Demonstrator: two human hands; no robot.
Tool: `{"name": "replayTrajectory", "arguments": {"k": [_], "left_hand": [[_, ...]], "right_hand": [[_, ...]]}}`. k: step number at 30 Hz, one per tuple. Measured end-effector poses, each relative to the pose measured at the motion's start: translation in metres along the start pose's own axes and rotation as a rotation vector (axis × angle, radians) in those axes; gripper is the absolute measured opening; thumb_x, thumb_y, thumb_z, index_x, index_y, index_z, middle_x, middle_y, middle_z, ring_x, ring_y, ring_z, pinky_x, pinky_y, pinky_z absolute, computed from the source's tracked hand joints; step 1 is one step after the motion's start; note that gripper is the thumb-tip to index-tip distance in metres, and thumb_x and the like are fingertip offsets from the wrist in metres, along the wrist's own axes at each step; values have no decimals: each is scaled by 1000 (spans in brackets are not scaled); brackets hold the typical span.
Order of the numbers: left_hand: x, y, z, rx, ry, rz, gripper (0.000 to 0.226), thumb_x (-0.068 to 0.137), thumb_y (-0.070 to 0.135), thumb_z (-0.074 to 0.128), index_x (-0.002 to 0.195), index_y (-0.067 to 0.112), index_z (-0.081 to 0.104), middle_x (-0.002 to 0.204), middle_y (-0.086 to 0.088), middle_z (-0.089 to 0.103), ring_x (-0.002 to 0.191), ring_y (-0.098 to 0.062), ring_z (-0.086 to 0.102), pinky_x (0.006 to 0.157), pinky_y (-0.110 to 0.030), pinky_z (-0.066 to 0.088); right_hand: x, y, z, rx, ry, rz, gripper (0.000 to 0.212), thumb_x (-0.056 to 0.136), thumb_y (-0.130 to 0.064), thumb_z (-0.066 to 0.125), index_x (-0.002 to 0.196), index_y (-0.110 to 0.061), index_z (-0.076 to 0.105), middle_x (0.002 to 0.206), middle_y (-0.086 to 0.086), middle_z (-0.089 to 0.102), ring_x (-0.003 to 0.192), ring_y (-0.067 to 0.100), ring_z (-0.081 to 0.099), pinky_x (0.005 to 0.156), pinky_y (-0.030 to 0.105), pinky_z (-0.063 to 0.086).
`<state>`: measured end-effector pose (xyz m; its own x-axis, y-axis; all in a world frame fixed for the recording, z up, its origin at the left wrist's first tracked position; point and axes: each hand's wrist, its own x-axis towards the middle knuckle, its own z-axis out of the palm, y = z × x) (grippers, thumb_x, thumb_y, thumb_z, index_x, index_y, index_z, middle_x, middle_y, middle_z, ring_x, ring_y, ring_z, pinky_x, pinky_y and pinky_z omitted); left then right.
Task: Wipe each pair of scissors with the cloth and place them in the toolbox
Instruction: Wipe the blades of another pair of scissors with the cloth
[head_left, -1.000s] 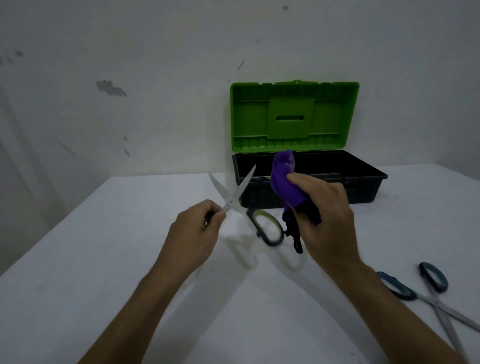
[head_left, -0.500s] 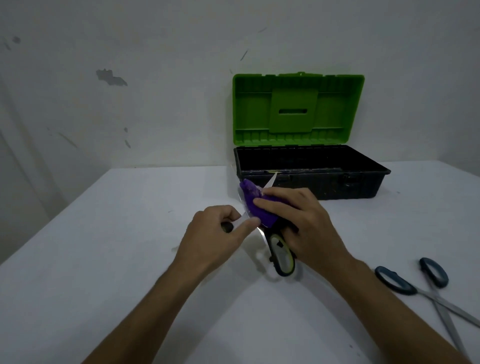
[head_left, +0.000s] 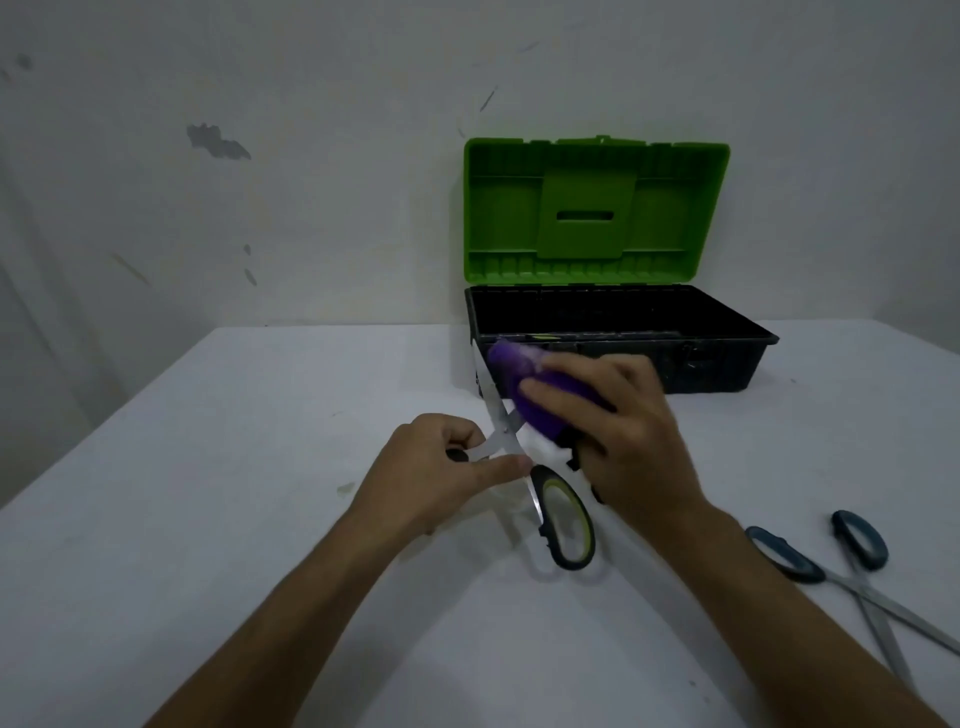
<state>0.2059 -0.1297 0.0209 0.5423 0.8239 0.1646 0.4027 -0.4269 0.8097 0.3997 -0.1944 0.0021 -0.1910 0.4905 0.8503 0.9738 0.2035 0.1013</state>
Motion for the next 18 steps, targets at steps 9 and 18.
{"name": "replayTrajectory", "arguments": {"k": [9, 18], "left_hand": [[-3, -2, -7, 157, -33, 116, 52, 68, 57, 77, 49, 22, 45, 42, 10, 36, 42, -8, 33, 47, -22, 29], [1, -7, -15, 219, 16, 138, 54, 68, 62, 75, 57, 12, 55, 50, 6, 42, 47, -9, 35, 50, -25, 30]], "right_hand": [[-5, 28, -8, -92, 70, 214, 56, 75, 12, 65, 126, -11, 64, 132, 12, 56, 110, 33, 45, 88, 27, 42], [-5, 15, 11, -30, -13, 81, 55, 76, 7, 66, 127, -15, 62, 133, 9, 55, 109, 33, 48, 87, 28, 44]]}}
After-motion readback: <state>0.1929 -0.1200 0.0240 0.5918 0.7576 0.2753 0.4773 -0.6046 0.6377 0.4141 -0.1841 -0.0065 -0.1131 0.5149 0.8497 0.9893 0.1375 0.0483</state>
